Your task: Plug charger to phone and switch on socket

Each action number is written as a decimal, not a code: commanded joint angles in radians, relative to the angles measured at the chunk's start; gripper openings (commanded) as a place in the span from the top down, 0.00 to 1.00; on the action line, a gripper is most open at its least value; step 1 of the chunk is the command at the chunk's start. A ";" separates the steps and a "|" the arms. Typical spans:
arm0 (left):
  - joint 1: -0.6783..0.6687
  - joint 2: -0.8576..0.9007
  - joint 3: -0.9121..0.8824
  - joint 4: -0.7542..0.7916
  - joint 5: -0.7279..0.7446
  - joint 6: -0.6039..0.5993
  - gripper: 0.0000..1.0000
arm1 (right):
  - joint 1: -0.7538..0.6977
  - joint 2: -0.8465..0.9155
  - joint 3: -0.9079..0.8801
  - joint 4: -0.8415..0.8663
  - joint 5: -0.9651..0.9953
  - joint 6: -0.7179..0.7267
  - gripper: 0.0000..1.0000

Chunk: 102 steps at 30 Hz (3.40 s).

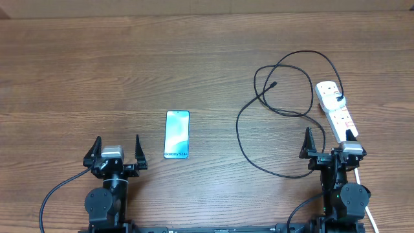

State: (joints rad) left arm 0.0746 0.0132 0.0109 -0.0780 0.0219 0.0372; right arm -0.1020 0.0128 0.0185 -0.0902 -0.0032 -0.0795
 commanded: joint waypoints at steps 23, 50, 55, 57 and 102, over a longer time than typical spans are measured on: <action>0.008 -0.008 -0.006 0.001 -0.003 0.023 0.00 | 0.007 -0.010 -0.011 0.006 -0.006 -0.004 0.00; 0.008 -0.008 -0.006 0.002 -0.003 0.023 0.00 | 0.007 -0.010 -0.011 0.006 -0.006 -0.004 0.00; 0.008 -0.008 -0.006 0.002 -0.003 0.023 0.00 | 0.007 -0.010 -0.011 0.006 -0.006 -0.004 0.00; 0.007 -0.008 -0.006 0.002 -0.001 0.015 0.01 | 0.007 -0.010 -0.011 0.006 -0.006 -0.004 0.00; -0.540 1.553 1.423 -0.879 -0.134 -0.243 0.01 | 0.007 -0.010 -0.011 0.006 -0.006 -0.004 0.00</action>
State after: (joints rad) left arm -0.4633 1.4940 1.4136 -0.9424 -0.1024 -0.1856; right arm -0.1020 0.0116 0.0185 -0.0898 -0.0036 -0.0795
